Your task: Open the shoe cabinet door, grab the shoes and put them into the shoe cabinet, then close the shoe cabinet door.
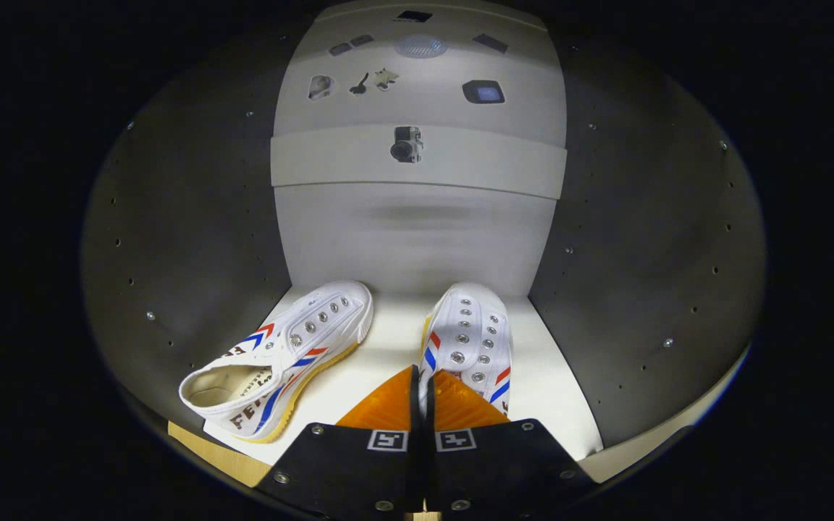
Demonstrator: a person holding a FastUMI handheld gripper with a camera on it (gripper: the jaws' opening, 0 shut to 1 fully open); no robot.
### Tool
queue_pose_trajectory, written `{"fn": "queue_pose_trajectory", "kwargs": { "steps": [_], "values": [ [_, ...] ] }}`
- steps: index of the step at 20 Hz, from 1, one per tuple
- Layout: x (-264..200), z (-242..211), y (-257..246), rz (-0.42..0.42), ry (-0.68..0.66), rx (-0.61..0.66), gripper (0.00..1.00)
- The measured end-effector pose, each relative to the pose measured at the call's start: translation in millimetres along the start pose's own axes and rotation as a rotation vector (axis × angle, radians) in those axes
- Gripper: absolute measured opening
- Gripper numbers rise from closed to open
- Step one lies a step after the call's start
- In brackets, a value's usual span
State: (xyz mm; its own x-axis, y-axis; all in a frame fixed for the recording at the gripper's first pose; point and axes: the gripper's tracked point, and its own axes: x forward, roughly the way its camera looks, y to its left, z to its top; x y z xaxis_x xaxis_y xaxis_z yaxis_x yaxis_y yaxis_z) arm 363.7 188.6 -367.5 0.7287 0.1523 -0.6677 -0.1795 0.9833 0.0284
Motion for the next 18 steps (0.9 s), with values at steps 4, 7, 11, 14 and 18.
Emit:
{"fn": "queue_pose_trajectory", "kwargs": {
  "steps": [4,7,11,14,18],
  "values": [
    [0.9,-0.4,-1.3,-0.041,-0.008,-0.023,0.04],
    [-17.8,1.4,0.3,-0.029,-0.021,0.016,0.18],
    [-65.1,14.3,-6.4,-0.034,-0.104,0.01,0.51],
    [-109.2,5.8,0.2,0.016,-0.135,0.017,0.66],
    [-173.3,-13.4,-2.8,0.032,-0.219,0.004,0.81]
  ]
}}
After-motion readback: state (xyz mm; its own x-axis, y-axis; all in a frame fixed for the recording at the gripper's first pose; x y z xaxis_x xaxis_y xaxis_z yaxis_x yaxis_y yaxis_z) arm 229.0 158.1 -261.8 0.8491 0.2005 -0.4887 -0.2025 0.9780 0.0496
